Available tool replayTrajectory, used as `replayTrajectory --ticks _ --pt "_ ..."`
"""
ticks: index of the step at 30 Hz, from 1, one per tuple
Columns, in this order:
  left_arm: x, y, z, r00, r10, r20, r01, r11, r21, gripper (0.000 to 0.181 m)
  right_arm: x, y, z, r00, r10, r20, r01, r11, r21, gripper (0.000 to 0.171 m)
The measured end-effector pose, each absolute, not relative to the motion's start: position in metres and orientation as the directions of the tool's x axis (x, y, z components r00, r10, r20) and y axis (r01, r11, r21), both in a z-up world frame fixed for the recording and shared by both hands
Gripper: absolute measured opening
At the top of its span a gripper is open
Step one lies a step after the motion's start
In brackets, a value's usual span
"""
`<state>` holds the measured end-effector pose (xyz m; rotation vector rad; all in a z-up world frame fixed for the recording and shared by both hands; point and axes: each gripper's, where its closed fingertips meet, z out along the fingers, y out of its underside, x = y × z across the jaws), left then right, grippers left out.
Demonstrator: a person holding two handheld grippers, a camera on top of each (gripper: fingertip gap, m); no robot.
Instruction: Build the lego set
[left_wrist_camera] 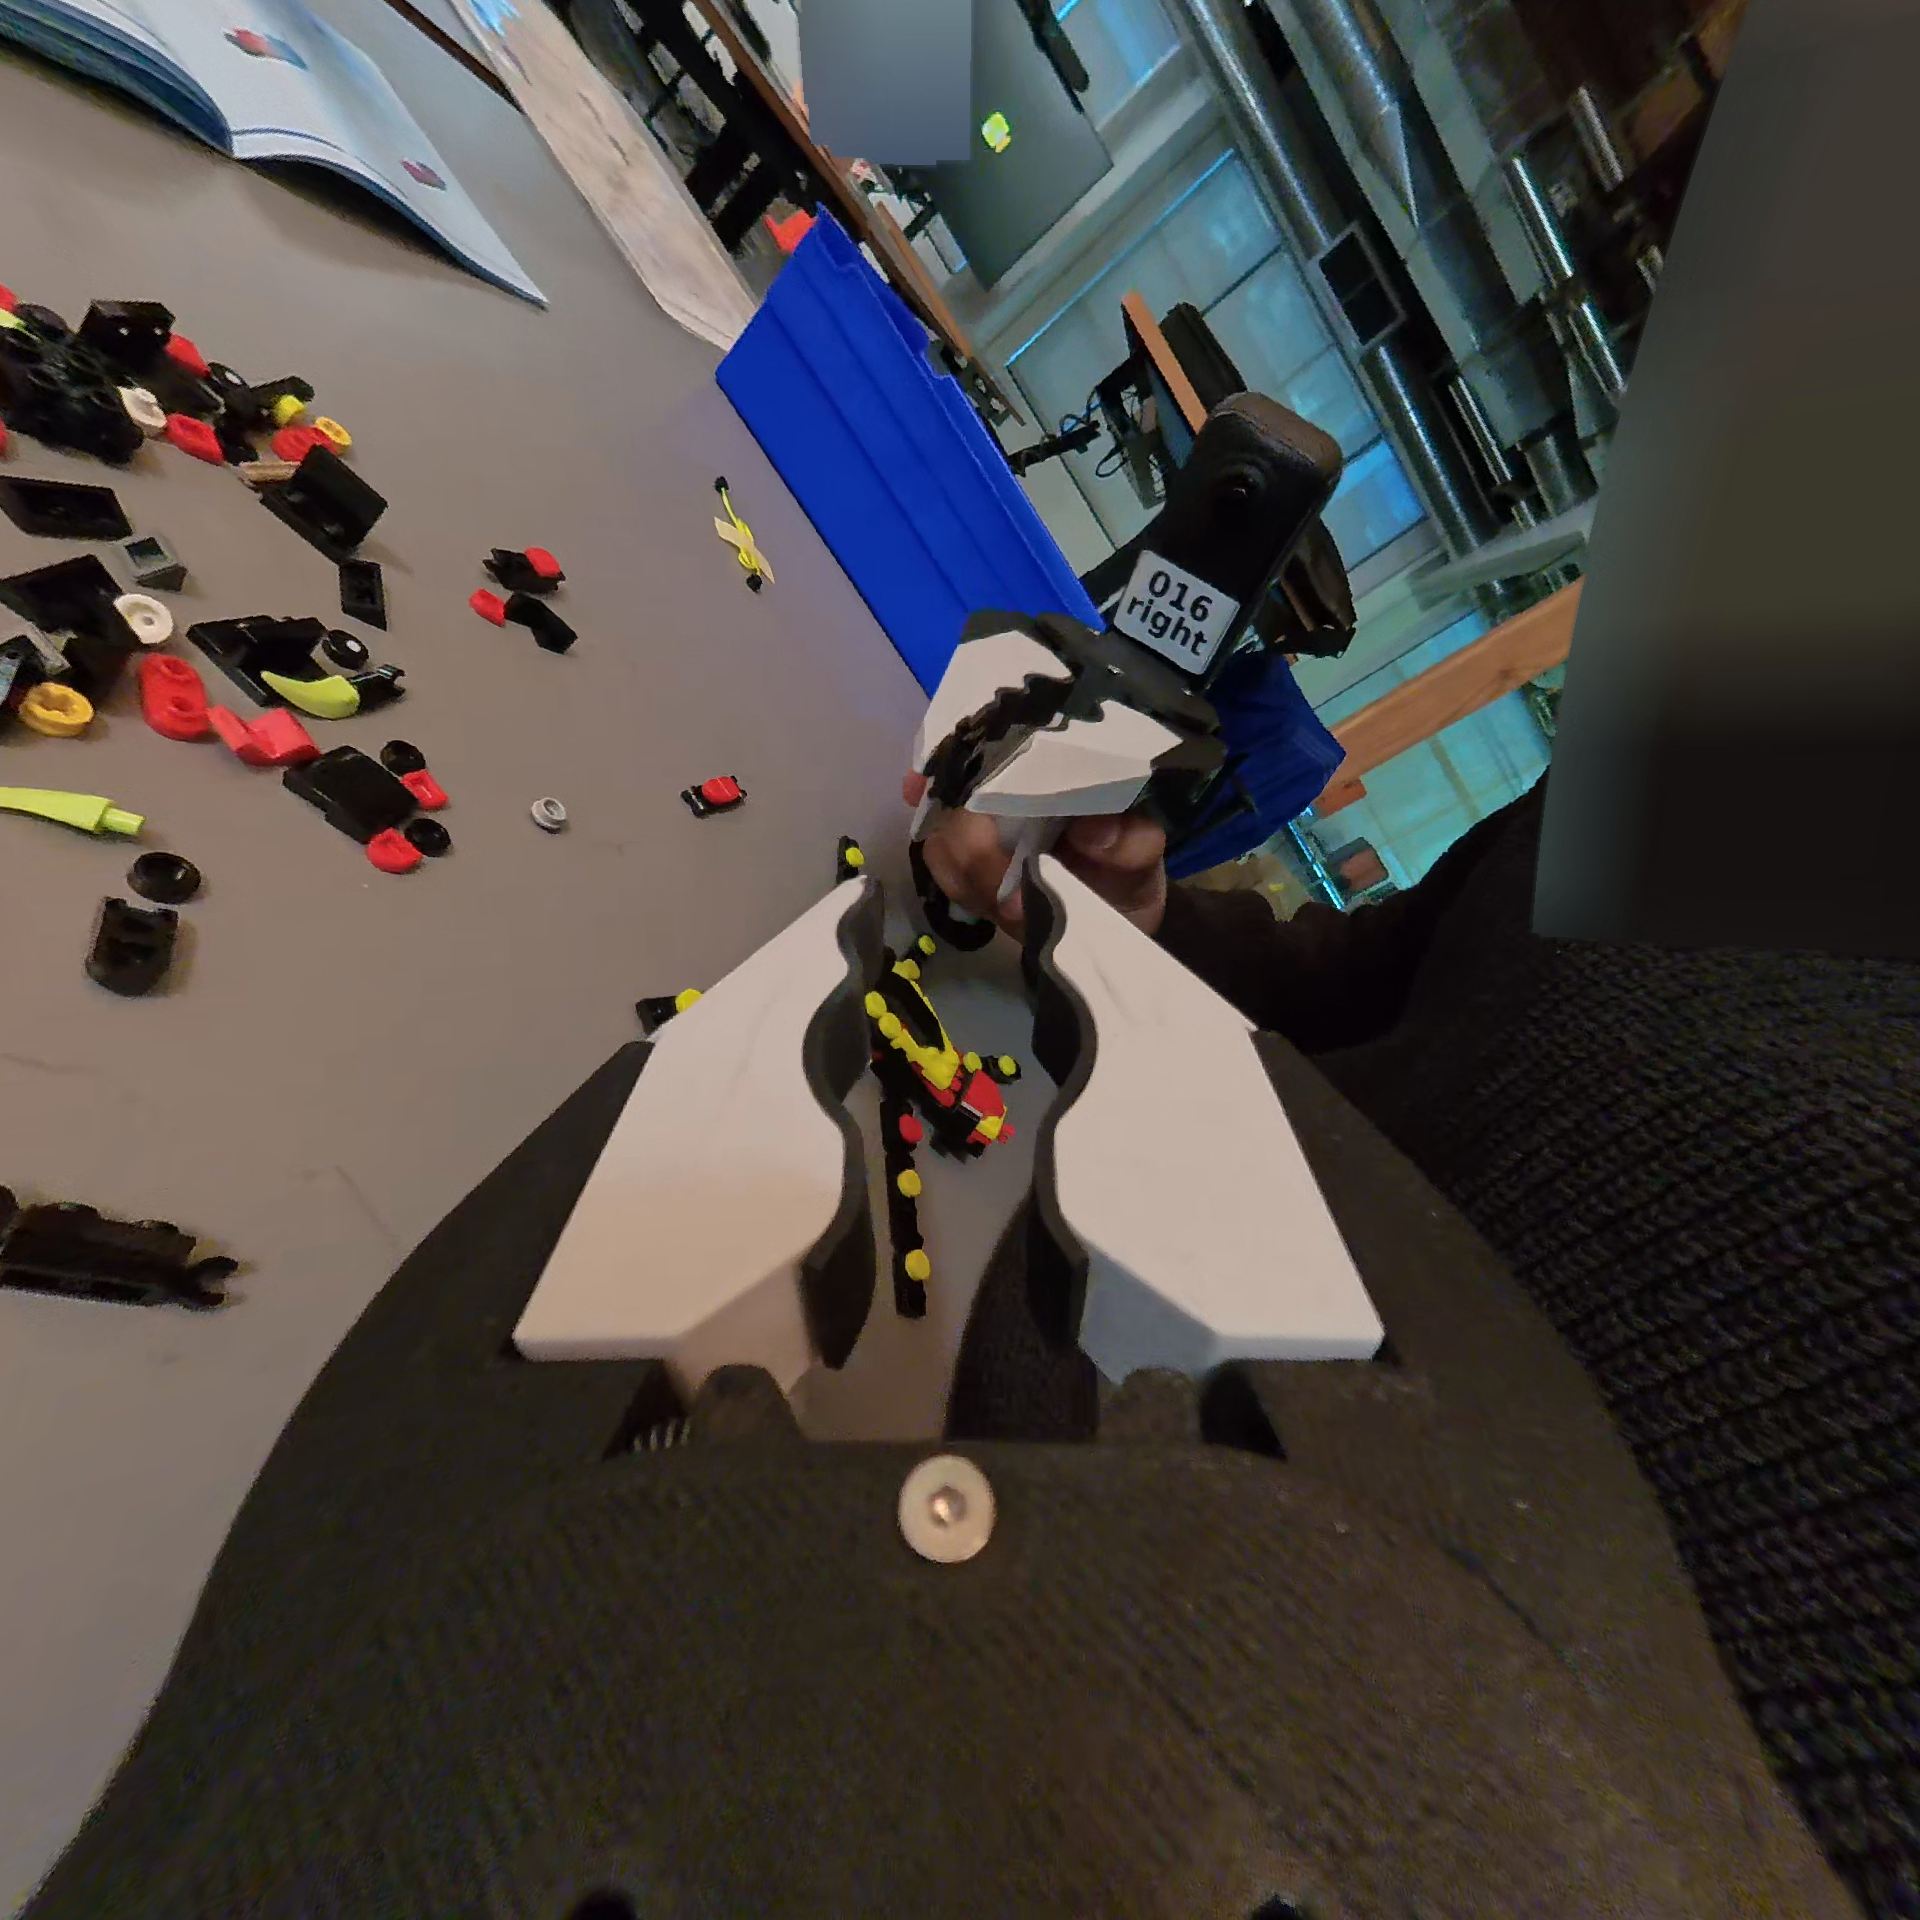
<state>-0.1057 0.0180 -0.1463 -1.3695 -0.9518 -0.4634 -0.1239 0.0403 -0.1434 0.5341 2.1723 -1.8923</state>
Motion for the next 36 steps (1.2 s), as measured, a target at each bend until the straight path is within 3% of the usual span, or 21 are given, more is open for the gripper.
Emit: replayTrajectory --ticks 8,13,18,28,36 --pt "-0.107 0.018 -0.150 0.572 0.289 0.767 0.755 0.179 -0.631 0.028 -0.123 0.042 -0.141 -0.915 0.150 -0.374 0.392 0.123 -0.912 0.006" --pt "-0.119 0.011 -0.152 0.615 0.453 0.645 0.649 0.172 -0.741 0.027 -0.115 0.036 -0.143 -0.916 0.138 -0.377 0.395 0.147 -0.907 0.006" --pt "-0.108 0.022 -0.147 0.678 0.426 0.600 0.615 0.120 -0.780 0.028 -0.097 0.029 -0.146 -0.916 0.058 -0.396 0.399 0.187 -0.897 0.006" --pt "-0.097 0.032 -0.155 0.760 0.459 0.460 0.526 -0.018 -0.851 0.028 -0.099 0.029 -0.152 -0.916 0.058 -0.397 0.401 0.200 -0.894 0.006" --pt "-0.096 0.034 -0.156 0.760 0.448 0.471 0.535 -0.020 -0.845 0.029 -0.097 0.030 -0.150 -0.918 0.025 -0.396 0.393 0.188 -0.900 0.006"
